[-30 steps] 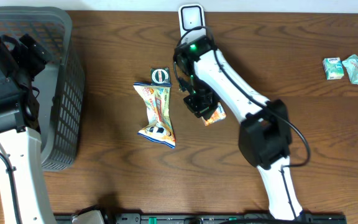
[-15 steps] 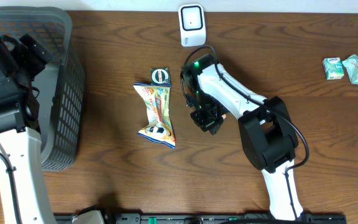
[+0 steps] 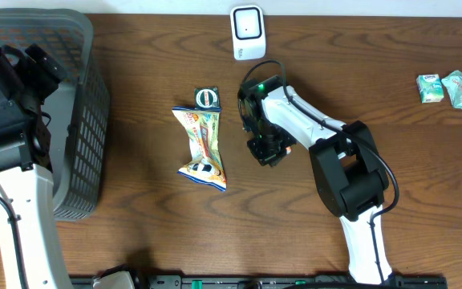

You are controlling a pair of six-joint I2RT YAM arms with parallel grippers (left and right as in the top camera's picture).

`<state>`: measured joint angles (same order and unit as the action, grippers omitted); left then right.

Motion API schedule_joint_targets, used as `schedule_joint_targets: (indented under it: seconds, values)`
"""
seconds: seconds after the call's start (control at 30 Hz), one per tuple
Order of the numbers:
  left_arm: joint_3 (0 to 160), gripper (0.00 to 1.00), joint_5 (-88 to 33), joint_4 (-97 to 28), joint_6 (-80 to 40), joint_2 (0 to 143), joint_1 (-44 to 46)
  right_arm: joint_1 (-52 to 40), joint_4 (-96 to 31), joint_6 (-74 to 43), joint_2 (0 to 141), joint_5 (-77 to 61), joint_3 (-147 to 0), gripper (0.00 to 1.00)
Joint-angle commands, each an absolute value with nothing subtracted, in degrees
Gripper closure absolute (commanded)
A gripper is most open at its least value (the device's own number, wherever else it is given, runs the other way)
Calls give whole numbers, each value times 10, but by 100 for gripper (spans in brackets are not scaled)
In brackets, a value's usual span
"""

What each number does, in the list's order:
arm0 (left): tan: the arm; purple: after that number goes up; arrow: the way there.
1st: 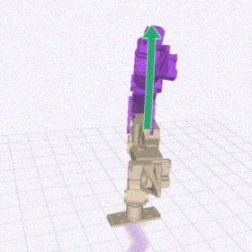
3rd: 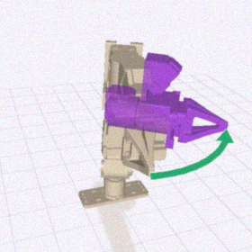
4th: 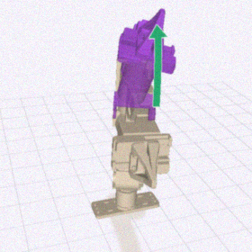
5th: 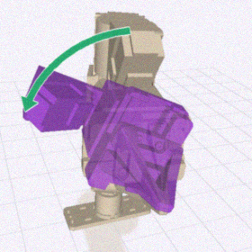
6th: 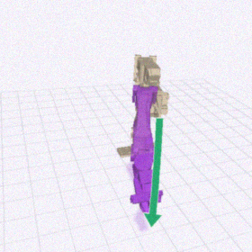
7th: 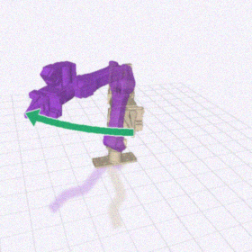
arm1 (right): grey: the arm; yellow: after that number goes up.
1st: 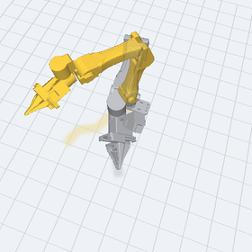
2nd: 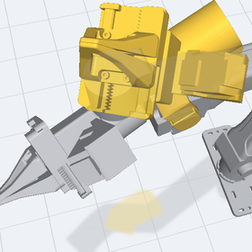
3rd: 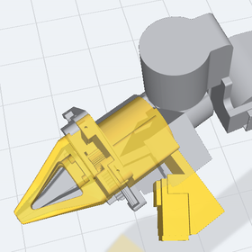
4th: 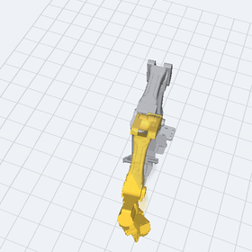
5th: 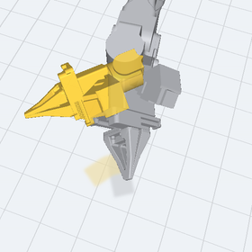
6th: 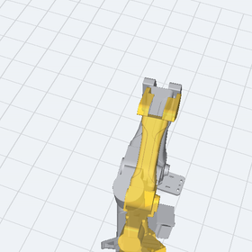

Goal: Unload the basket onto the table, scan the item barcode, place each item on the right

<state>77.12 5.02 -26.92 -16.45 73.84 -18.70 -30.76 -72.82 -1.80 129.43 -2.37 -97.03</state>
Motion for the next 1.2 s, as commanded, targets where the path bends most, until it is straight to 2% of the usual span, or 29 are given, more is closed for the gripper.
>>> schedule_joint_targets:
  seconds: [0.0, 0.17, 0.4, 0.57, 0.7, 0.77, 0.87, 0.93, 1.0, 1.07, 1.1, 1.17]
  values:
    - [780, 2, 51, -269, -159, 739, -190, -307, -693, -54, 1298, -21, -968, 99]
    - [780, 2, 51, -269, -159, 739, -190, -300, -625, -117, 1298, -20, -974, 99]
    - [780, 2, 51, -269, -159, 739, -190, -263, -576, -148, 1298, -4, -1017, 99]
    - [780, 2, 51, -269, -159, 739, -190, -214, -586, -148, 1298, 1, -1061, 99]
    - [780, 2, 51, -269, -159, 739, -190, -177, -632, -132, 1297, -59, -1103, 99]
    - [780, 2, 51, -269, -159, 739, -190, -161, -658, -117, 1297, -93, -1123, 92]
    - [780, 2, 51, -269, -159, 739, -190, -144, -699, -115, 1297, -103, -1143, 89]
    - [780, 2, 51, -269, -159, 739, -190, -135, -731, -115, 1297, -103, -1145, 81]
    - [780, 2, 51, -269, -159, 739, -190, -130, -762, -112, 1298, -102, -1145, 71]
    - [780, 2, 51, -269, -159, 739, -190, -130, -782, -91, 1298, -102, -1136, 51]
    - [780, 2, 51, -269, -159, 739, -190, -130, -789, -84, 1298, -101, -1133, 44]
    - [780, 2, 51, -269, -159, 739, -190, -131, -788, -81, 1298, -100, -1120, 37]
